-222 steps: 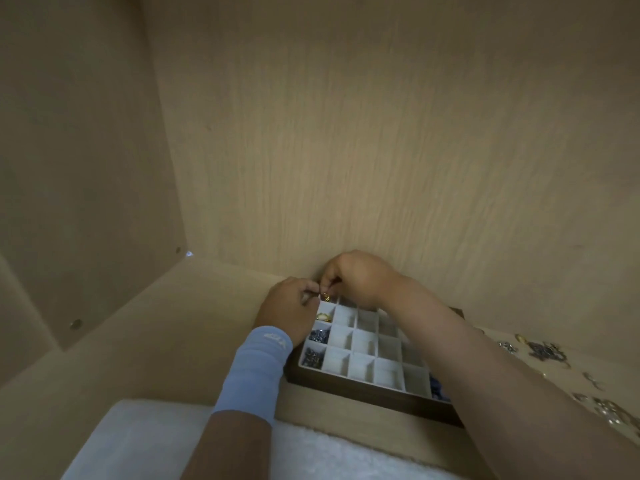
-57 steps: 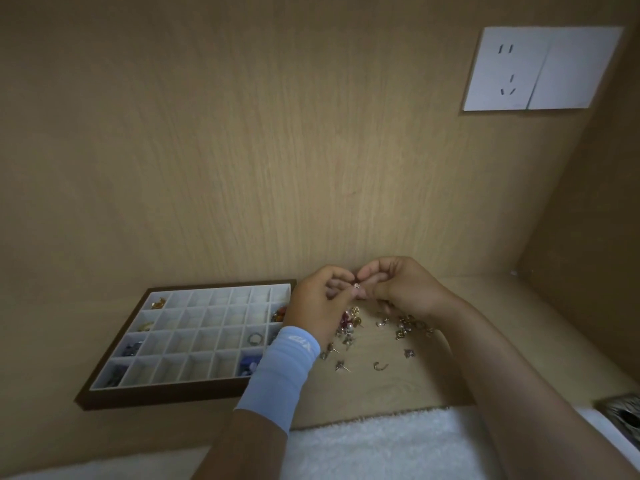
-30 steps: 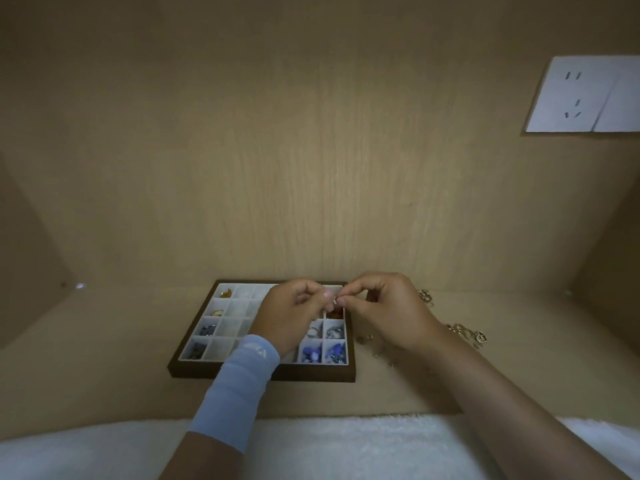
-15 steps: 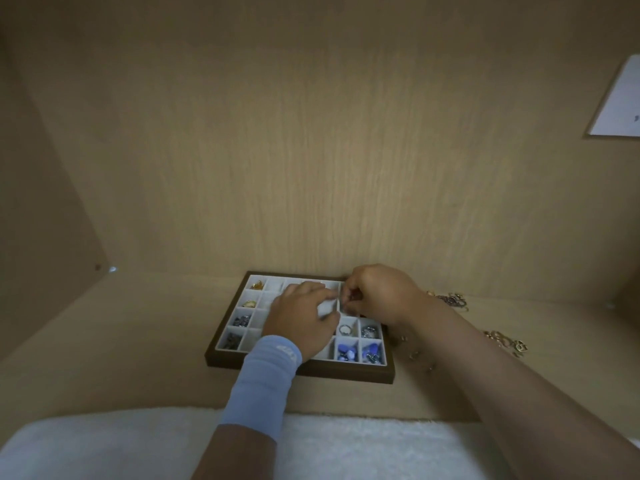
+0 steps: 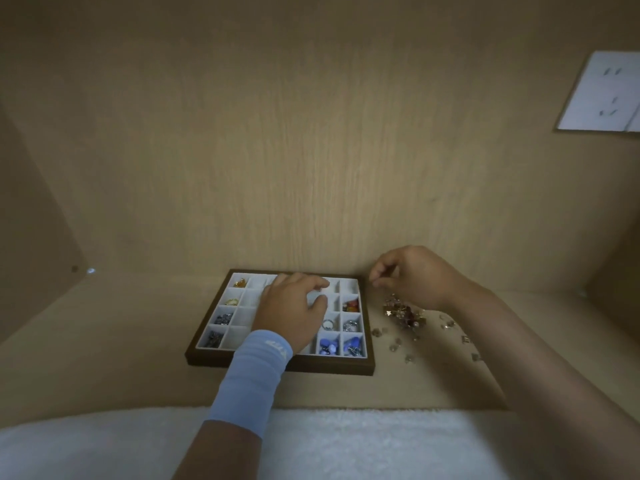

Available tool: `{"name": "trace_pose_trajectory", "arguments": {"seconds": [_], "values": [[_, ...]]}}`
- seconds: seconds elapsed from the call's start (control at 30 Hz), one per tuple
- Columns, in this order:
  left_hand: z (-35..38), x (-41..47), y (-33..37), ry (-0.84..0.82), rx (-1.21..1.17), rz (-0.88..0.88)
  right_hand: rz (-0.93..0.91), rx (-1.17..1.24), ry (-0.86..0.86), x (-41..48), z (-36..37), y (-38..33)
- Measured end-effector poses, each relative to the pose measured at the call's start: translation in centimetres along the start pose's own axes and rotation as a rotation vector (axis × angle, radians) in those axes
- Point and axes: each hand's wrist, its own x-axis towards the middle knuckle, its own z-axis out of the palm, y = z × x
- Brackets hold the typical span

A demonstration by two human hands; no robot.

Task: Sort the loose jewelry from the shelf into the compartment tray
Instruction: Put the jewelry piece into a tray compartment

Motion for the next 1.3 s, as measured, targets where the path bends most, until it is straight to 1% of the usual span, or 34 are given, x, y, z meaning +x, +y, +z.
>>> {"name": "trace_pose_trajectory", "arguments": {"seconds": [0.07, 0.2, 0.33, 0.6, 0.8, 0.97, 1.03, 1.1, 1.2, 1.3], "values": [[0.5, 0.0, 1.3, -0.012, -0.015, 0.055, 0.03, 0.003, -0.042, -1.5, -0.5, 1.5], [2.5, 0.1, 4.4, -0.119, -0.03, 0.205, 0.07, 0.031, -0.165, -4.1, -0.6, 3.8], [4.3, -0.1, 5.7, -0.18, 0.094, 0.3, 0.018, 0.037, -0.23, -5.3, 0.2, 4.3], [5.2, -0.4, 5.1, -0.136, 0.062, 0.312, -0.046, -0.063, -0.213, -4.8, 1.5, 4.0], [5.5, -0.6, 4.8, -0.103, 0.082, 0.343, -0.047, 0.027, -0.207, -5.1, 1.3, 4.1], [5.4, -0.7, 4.8, -0.116, 0.066, 0.35, -0.059, 0.105, -0.249, -5.3, 2.0, 3.7], [5.2, -0.8, 4.9, -0.113, 0.05, 0.354, -0.07, 0.157, -0.213, -5.1, 2.2, 3.8], [5.0, -0.9, 5.0, -0.093, -0.013, 0.327, -0.049, 0.283, -0.166, -4.9, 2.0, 3.9], [4.6, -1.0, 5.2, -0.062, -0.218, 0.222, 0.006, 0.579, -0.104, -5.1, 1.5, 3.8], [4.0, -0.8, 5.3, -0.068, -0.408, 0.145, 0.073, 0.763, -0.09, -5.5, 1.4, 3.1]]}}
